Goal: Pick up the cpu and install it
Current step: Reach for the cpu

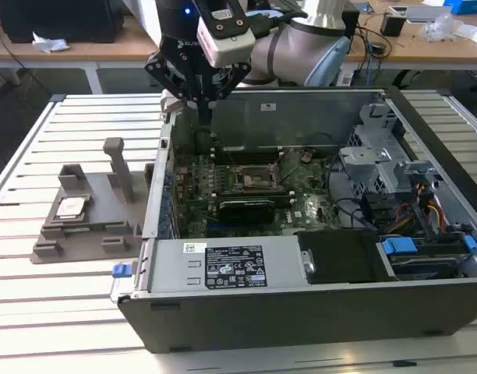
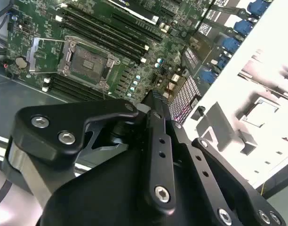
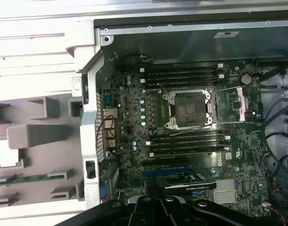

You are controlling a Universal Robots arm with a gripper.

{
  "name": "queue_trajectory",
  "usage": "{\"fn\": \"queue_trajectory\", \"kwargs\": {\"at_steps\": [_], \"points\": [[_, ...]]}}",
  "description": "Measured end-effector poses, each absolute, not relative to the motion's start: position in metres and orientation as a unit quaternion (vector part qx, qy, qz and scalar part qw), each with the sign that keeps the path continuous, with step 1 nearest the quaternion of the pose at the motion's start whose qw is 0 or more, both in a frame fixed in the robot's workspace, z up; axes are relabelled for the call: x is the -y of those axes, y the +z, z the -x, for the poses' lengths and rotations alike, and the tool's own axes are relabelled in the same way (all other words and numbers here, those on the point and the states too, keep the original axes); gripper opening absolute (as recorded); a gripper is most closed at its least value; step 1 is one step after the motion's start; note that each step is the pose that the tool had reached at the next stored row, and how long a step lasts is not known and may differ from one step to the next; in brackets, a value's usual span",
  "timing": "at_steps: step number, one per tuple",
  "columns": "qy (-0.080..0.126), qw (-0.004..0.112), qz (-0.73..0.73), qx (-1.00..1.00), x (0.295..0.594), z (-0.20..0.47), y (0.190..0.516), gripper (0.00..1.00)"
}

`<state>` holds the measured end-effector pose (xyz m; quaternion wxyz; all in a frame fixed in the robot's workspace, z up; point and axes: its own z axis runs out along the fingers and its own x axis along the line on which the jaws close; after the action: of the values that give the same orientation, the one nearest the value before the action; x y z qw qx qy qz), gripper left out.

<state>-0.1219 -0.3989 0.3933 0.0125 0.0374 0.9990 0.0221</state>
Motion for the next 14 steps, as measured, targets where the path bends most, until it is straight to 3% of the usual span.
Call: {"fn": "queue_trajectory", "kwargs": {"at_steps": [14], "points": [[0.022, 0.012, -0.037, -0.999, 0.399, 0.16, 0.393, 0.11]]}}
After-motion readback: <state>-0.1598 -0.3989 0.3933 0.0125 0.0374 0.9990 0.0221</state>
